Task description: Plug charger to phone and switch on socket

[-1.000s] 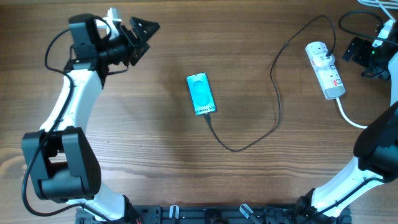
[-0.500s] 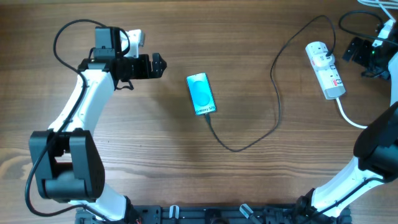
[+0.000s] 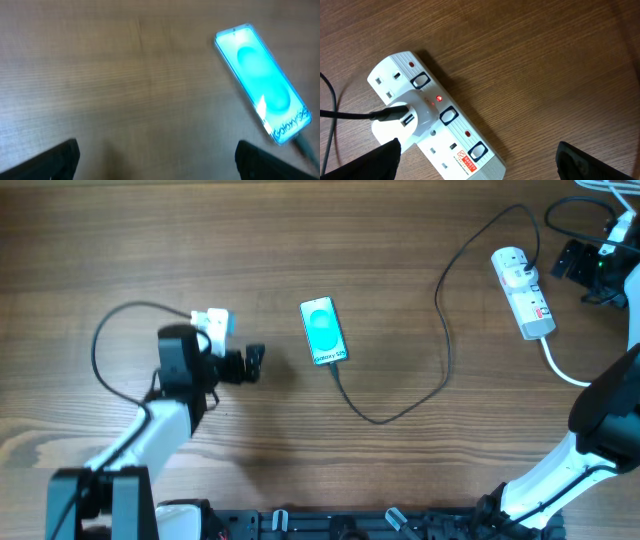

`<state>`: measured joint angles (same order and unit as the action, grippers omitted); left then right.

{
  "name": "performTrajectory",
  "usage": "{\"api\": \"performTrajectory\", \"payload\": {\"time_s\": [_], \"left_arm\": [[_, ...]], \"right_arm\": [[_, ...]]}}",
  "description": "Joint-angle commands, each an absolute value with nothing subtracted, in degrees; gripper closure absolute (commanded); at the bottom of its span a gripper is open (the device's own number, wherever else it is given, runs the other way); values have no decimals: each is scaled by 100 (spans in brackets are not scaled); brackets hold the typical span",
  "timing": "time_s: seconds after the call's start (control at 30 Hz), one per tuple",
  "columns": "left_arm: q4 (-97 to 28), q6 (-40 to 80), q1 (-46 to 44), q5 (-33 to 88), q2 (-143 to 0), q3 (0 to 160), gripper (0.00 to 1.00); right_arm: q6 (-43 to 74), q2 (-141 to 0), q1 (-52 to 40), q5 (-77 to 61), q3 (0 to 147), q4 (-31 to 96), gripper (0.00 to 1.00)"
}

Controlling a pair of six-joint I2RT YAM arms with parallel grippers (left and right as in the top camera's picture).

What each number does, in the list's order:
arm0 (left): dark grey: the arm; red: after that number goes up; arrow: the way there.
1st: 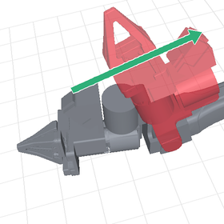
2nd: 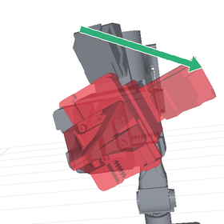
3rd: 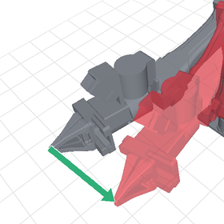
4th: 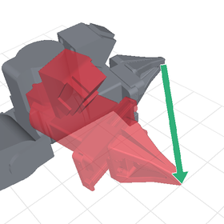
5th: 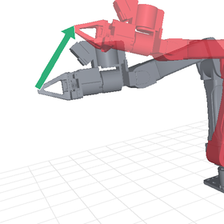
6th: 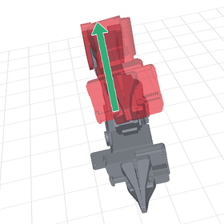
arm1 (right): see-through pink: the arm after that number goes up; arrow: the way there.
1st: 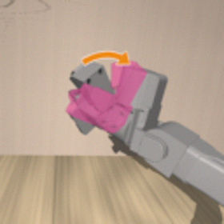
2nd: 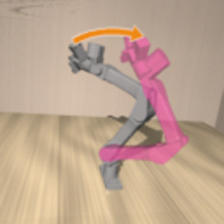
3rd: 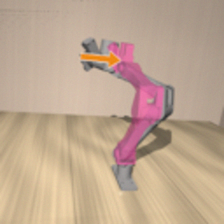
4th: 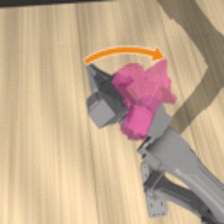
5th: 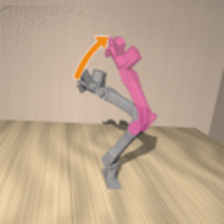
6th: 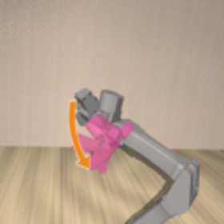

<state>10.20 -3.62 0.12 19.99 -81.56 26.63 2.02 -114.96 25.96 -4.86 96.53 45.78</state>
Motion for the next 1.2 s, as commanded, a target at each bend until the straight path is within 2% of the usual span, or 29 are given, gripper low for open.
{"api": "performTrajectory", "payload": {"time_s": [0.0, 0.6, 0.77, 0.97, 1.17], "left_arm": [[1793, -405, 40, 1981, -7653, 1638, 0], [1828, 244, 215, 1693, -6178, 23, 0], [1225, 244, 213, 1555, -5513, 30, 0], [-60, 239, 215, 1551, -3920, 32, 0], [-320, 233, 209, 1529, -2991, 32, 0]], "right_arm": [[154, -11491, 2574, -447, 9743, 4567, 0], [152, -11491, 2574, -447, 9743, 4567, 0], [152, -11491, 2574, -447, 9743, 4569, 0], [154, -11491, 2574, -447, 9743, 4569, 0], [154, -11491, 2574, -447, 9743, 4567, 0]]}}
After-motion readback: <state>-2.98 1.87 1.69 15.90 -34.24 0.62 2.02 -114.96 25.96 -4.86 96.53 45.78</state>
